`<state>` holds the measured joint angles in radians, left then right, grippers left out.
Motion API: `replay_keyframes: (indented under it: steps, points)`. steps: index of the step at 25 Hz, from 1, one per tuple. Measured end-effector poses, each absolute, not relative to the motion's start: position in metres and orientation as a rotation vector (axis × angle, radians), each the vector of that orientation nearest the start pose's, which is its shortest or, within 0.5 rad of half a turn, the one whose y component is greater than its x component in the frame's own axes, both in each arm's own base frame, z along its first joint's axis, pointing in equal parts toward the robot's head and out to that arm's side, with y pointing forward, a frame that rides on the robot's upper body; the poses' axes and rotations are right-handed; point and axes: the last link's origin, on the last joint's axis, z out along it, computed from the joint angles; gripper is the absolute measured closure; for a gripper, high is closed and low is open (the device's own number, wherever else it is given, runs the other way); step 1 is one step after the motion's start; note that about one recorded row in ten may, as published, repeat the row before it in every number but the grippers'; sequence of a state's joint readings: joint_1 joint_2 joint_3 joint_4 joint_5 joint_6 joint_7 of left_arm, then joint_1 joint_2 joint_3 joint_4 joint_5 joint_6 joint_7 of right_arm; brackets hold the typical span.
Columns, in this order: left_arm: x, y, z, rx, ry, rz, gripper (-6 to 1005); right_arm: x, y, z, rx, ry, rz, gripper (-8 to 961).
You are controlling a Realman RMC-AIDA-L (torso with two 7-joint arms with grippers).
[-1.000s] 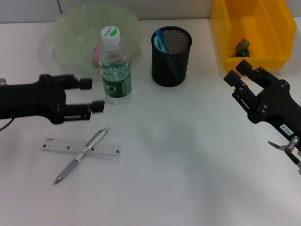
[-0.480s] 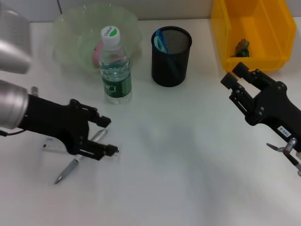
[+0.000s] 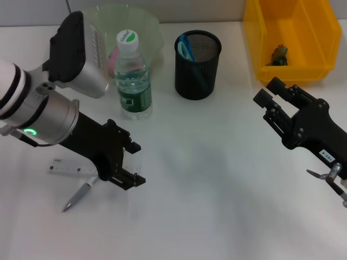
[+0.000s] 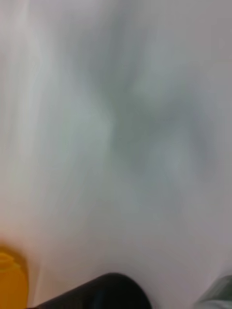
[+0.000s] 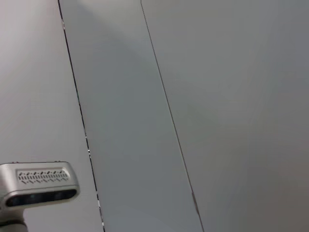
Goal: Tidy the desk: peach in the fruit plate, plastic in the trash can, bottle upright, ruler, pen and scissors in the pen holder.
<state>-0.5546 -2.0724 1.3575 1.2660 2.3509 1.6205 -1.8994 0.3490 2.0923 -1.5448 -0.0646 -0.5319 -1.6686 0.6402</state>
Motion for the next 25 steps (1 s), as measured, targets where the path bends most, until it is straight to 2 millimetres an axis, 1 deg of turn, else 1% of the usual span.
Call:
replay_keyframes:
  steps: [10,16,25]
  points:
    - [-0.187,0.33,-0.026,-3.042,-0.183,0.46,277,0.279,0.249,-0.045,-2.152,0.511,1.267,552]
    - [-0.194,0.333,-0.036,-3.013,-0.163,0.548,277,0.278,0.249,-0.045,-2.152,0.509,1.269,553]
    - [-0.195,0.334,-0.04,-3.013,-0.148,0.569,277,0.278,0.25,-0.045,-2.153,0.523,1.277,553]
